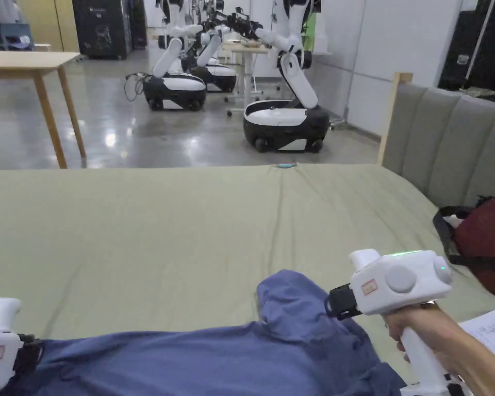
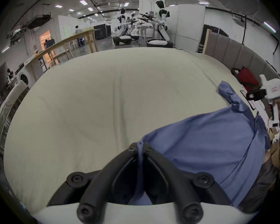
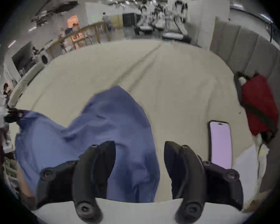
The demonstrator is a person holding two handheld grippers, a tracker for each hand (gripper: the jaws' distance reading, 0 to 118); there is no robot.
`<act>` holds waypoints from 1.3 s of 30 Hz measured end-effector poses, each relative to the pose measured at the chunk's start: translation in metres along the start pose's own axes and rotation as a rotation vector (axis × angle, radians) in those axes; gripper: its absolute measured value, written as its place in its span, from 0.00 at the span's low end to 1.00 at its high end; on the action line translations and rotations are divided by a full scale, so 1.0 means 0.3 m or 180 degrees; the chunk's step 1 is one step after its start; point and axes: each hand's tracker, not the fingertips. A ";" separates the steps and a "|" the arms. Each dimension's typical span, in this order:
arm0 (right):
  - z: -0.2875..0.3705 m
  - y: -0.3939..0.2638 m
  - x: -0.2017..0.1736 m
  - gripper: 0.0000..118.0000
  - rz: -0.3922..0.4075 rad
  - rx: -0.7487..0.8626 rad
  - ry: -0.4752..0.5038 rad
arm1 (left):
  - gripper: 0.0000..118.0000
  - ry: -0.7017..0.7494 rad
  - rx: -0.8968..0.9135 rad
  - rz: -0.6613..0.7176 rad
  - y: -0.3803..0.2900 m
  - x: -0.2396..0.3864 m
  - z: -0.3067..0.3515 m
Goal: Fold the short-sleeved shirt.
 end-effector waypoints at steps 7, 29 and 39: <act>-0.083 0.016 -0.079 0.00 0.0366 -0.0199 -0.0283 | 0.00 -0.0007 -0.0047 0.0055 -0.023 0.046 -0.007; 0.779 -0.677 -0.152 0.00 0.0571 0.0432 0.0009 | 0.00 -0.0258 0.0155 0.0242 -0.539 0.073 0.625; 0.439 -0.732 -0.092 0.03 0.0380 -0.0331 0.0054 | 0.07 -0.0200 -0.0123 0.0441 -0.612 0.080 0.414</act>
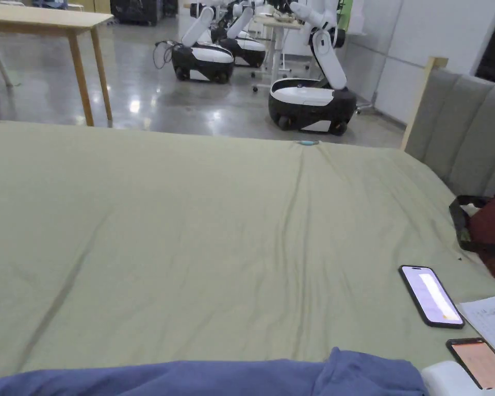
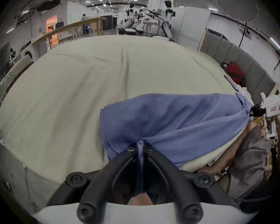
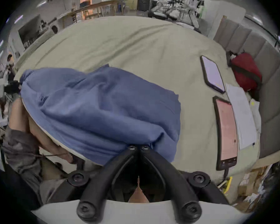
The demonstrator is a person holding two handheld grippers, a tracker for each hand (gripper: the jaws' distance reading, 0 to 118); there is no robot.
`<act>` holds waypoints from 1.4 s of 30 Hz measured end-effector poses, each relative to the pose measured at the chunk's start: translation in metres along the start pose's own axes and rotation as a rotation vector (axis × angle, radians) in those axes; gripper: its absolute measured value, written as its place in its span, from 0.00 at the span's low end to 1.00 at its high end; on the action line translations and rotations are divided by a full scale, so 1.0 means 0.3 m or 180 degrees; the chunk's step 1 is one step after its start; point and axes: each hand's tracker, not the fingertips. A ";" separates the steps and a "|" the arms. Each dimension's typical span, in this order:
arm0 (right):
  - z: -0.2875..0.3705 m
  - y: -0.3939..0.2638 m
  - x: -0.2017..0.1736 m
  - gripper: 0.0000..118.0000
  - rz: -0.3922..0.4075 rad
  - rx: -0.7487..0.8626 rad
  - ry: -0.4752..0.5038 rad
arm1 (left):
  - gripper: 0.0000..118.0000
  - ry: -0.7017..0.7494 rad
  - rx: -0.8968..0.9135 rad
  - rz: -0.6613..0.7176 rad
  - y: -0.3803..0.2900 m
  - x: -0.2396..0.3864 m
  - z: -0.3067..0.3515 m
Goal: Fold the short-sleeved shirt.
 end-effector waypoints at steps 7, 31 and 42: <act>0.401 -0.086 -0.032 1.00 -0.0062 0.1129 -0.0060 | 0.98 -0.0156 0.0377 0.0263 0.022 -0.022 0.198; 0.665 -0.225 -0.202 0.00 -0.0335 0.1906 0.0389 | 0.99 -0.1609 0.0780 0.2008 -0.136 -0.242 0.152; 0.649 -0.228 -0.221 0.00 -0.0401 0.1922 0.0407 | 1.00 -0.2591 0.0503 0.2102 -0.073 -0.325 -0.073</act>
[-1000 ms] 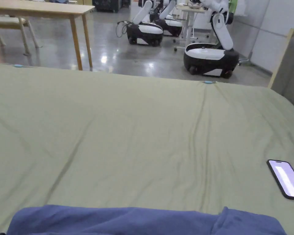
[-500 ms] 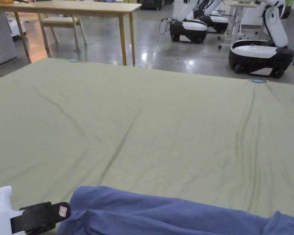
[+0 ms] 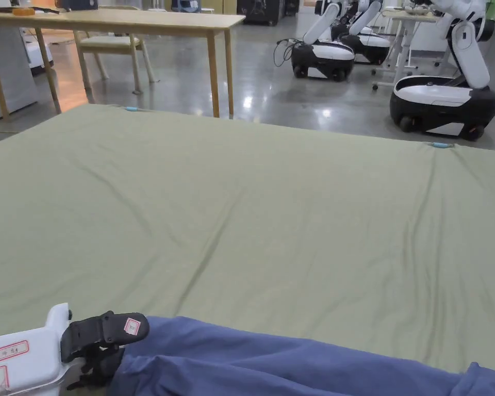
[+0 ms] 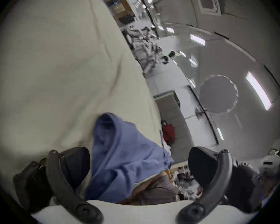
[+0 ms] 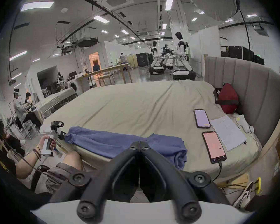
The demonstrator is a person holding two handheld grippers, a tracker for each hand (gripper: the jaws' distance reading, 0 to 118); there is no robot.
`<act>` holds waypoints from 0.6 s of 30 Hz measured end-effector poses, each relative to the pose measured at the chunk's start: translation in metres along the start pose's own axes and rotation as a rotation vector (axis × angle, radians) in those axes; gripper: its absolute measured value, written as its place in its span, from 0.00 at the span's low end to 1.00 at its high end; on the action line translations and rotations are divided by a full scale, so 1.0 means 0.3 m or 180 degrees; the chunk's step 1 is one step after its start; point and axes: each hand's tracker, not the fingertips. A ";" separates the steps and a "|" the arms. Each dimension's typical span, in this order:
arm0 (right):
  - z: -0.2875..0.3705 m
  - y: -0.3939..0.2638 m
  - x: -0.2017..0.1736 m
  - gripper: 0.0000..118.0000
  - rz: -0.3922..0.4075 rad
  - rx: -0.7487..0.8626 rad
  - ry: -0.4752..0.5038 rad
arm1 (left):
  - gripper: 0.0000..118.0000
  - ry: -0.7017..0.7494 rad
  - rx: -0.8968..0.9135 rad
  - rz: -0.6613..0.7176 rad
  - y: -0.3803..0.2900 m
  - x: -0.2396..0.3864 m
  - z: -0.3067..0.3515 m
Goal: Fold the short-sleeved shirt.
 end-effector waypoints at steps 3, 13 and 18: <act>-0.004 -0.013 -0.009 0.00 -0.0030 0.0009 0.0036 | 1.00 0.0012 -0.0337 0.0088 -0.007 0.004 -0.104; -0.002 -0.040 -0.002 0.00 -0.0091 -0.0082 -0.0029 | 0.07 0.1111 -0.0461 -0.0418 0.009 0.014 -0.151; -0.003 -0.039 -0.005 0.00 -0.0093 -0.0098 -0.0077 | 0.07 0.1030 -0.0286 -0.0553 0.046 -0.002 -0.146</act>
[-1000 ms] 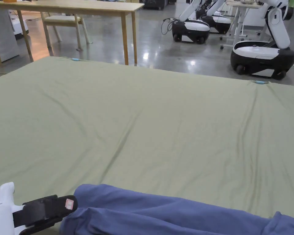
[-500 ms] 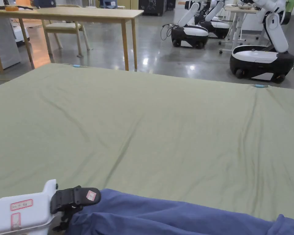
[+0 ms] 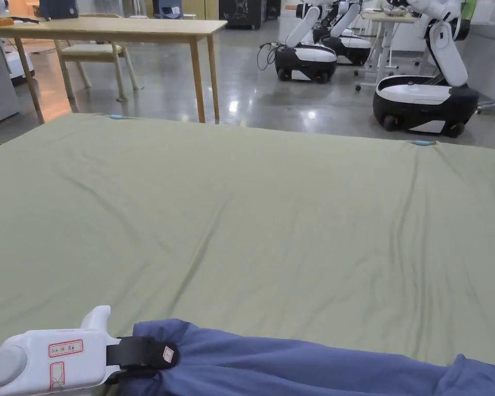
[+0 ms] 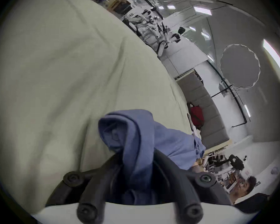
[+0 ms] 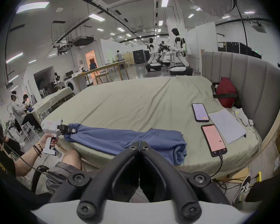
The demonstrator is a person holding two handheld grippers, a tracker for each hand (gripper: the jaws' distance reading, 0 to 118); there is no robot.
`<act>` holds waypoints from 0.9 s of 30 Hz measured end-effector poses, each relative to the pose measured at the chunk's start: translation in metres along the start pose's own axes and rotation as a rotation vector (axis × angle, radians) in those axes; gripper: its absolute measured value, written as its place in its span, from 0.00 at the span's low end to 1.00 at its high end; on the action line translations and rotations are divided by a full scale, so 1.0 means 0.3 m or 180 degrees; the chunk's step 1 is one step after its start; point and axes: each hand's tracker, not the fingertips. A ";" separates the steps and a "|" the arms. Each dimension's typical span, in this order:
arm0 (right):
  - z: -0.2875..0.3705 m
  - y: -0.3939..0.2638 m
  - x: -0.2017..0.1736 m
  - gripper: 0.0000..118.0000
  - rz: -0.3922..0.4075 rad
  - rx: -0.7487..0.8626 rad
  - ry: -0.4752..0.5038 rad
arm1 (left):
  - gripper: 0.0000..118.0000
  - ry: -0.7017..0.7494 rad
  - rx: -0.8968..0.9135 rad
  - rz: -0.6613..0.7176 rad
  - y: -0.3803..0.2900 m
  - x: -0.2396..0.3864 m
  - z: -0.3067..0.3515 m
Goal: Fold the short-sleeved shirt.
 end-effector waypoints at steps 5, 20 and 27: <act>-0.003 0.004 -0.004 0.00 -0.0039 0.0011 -0.0010 | 0.07 0.0110 0.0124 0.0082 0.053 -0.030 0.119; -0.056 -0.002 -0.015 0.01 -0.0085 -0.0068 0.0109 | 0.07 -0.0174 0.0173 0.0141 0.037 0.345 0.271; -0.016 -0.009 -0.009 0.01 -0.0122 -0.0031 0.0134 | 0.07 -0.0011 -0.0581 -0.0144 -0.040 0.424 -0.198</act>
